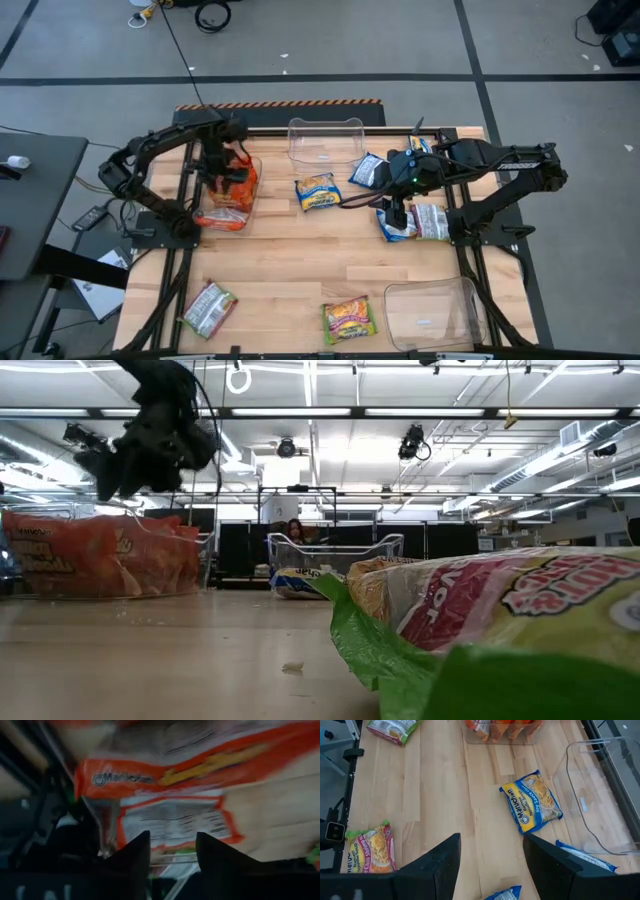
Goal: Sort Maruchan noodles
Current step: Put the orange noodles into the left transparent bin
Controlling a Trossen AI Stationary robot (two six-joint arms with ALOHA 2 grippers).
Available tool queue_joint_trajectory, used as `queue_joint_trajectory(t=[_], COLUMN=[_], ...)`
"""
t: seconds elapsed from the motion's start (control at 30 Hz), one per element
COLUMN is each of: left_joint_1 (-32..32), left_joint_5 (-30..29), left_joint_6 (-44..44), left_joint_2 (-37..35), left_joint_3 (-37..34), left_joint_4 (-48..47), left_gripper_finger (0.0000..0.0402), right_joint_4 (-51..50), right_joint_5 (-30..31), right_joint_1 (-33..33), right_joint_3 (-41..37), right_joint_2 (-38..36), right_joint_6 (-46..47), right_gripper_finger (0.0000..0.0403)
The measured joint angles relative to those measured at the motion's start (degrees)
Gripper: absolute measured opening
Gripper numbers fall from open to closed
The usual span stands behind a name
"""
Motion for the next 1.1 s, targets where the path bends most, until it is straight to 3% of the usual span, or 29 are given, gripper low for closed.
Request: queue_joint_trajectory(t=[0.13, 0.23, 0.4, 0.63, 0.77, 0.93, 1.1], left_joint_1=[-4.25, -9.12, -18.24, -21.92, -24.28, -27.81, -31.61], left_joint_5=[-1.68, -2.09, -5.41, -6.72, -8.45, -16.04, -11.9], left_joint_6=[-3.12, -11.05, -26.03, -29.77, -13.35, 8.58, 29.82], left_joint_2=[-2.95, -6.06, -9.33, -10.09, -10.11, -10.11, -10.11], left_joint_3=[5.81, 6.63, 1.48, -6.11, -7.37, -7.37, -9.01], left_joint_4=[-0.12, -0.31, -0.36, 1.72, 2.62, 3.61, 11.14], left_gripper_finger=[0.0174, 0.0169, 0.017, 0.0218, 0.0249, 0.0252, 0.0237], right_joint_4=[0.0, 0.0, -0.08, -1.6, -2.46, -3.15, -2.98], right_joint_5=[0.0, 0.0, 0.0, -0.09, -0.25, -0.42, -0.28], right_joint_1=[-0.11, -0.11, -0.11, 0.39, 0.37, 0.37, 0.37], right_joint_3=[0.0, 0.0, 0.0, 0.0, 0.0, 0.0, 0.0], right_joint_2=[0.0, 0.0, 0.0, 0.02, 0.02, 0.02, 0.02], right_joint_6=[-1.17, -1.43, -1.5, -1.53, -1.53, -1.53, 0.42], right_gripper_finger=[0.022, 0.022, 0.022, 0.022, 0.022, 0.022, 0.022])
